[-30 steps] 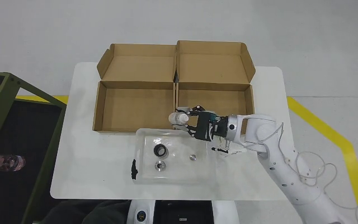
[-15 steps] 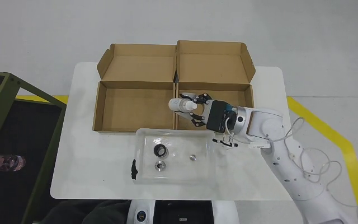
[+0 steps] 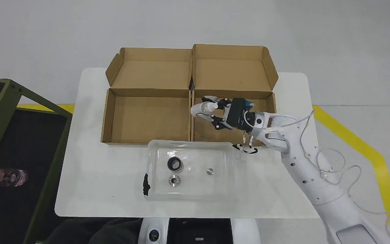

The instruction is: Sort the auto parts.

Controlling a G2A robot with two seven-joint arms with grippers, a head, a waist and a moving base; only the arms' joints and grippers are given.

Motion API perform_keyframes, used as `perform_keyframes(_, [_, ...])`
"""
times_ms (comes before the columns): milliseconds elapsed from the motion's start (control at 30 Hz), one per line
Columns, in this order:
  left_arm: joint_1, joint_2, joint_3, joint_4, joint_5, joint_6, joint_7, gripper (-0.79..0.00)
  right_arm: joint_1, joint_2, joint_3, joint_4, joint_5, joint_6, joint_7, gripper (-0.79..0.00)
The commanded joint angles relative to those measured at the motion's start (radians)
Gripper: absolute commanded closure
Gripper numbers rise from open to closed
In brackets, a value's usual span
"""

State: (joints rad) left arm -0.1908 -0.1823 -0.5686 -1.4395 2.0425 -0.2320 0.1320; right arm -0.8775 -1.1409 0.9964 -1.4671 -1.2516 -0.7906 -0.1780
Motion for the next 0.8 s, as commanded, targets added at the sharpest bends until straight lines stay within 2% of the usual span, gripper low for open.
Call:
perform_keyframes(0, [0.000,0.000,0.000,0.000,0.000,0.000,0.000,-0.785,0.021,-0.004,-0.010,0.044,0.004,-0.006,0.018,0.000])
perform_keyframes(367, [0.000,0.000,0.000,0.000,0.000,0.000,0.000,-0.785,0.107,-0.031,-0.063,0.227,0.010,-0.011,0.067,0.000])
perform_keyframes(567, [0.000,0.000,0.000,0.000,0.000,0.000,0.000,-0.785,0.144,-0.051,-0.107,0.297,-0.022,0.014,0.056,0.000])
perform_keyframes(767, [0.000,0.000,0.000,0.000,0.000,0.000,0.000,-0.785,0.166,-0.067,-0.142,0.349,-0.061,0.039,0.036,-0.089])
